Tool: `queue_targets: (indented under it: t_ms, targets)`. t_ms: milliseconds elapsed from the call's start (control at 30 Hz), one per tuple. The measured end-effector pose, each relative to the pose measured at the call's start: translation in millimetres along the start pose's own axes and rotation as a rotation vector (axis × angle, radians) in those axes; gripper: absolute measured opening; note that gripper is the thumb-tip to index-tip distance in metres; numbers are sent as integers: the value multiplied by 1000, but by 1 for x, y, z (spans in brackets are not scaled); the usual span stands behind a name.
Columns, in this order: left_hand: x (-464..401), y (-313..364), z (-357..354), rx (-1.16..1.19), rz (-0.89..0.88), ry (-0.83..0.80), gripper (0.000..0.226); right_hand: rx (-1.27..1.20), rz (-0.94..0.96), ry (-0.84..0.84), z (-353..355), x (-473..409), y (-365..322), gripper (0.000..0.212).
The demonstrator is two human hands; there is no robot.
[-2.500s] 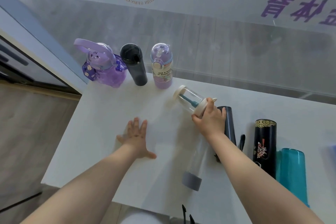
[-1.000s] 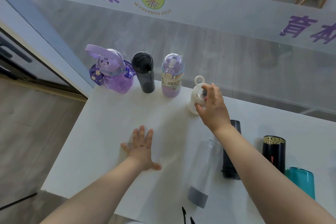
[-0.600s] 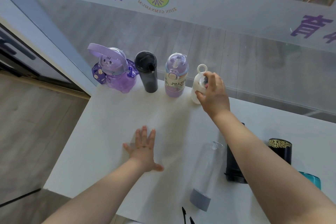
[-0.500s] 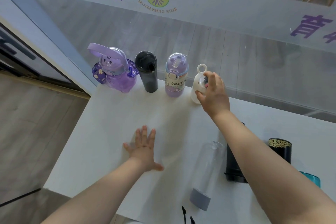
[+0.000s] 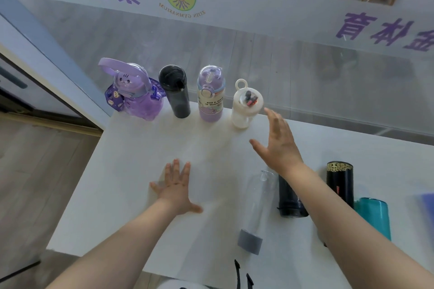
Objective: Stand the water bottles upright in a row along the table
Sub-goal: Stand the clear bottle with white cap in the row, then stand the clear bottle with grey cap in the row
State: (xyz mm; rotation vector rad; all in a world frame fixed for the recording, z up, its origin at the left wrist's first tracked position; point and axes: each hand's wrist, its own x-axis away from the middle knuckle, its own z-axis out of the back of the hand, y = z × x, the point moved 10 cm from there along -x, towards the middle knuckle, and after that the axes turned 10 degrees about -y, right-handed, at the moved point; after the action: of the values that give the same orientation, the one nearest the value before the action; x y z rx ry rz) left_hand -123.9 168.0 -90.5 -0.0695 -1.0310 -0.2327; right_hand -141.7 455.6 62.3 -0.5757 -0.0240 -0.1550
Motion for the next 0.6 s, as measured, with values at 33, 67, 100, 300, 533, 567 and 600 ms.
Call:
queue_targets:
  t_ms: [33,67,100,300,533,567,600]
  targets:
    - [1,0,1,-8,3,12,142,6,4,-18,-2,15,2,79]
    - [2,0,1,-14,5,27,141,12,5,-40,-5,30,4,75]
    - [3,-1,2,-16,4,43,140,23,10,-72,-10,45,6,70]
    - [10,-2,-4,-22,-29,159,126,260,114,-322,-64,125,8,67]
    - [22,16,-26,19,-71,210,92,587,165,-414,-97,162,15,94]
    - [23,17,-29,9,-78,201,96,611,165,-426,-100,164,16,96]
    - [23,18,-31,-5,-85,187,101,631,160,-439,-103,166,16,96]
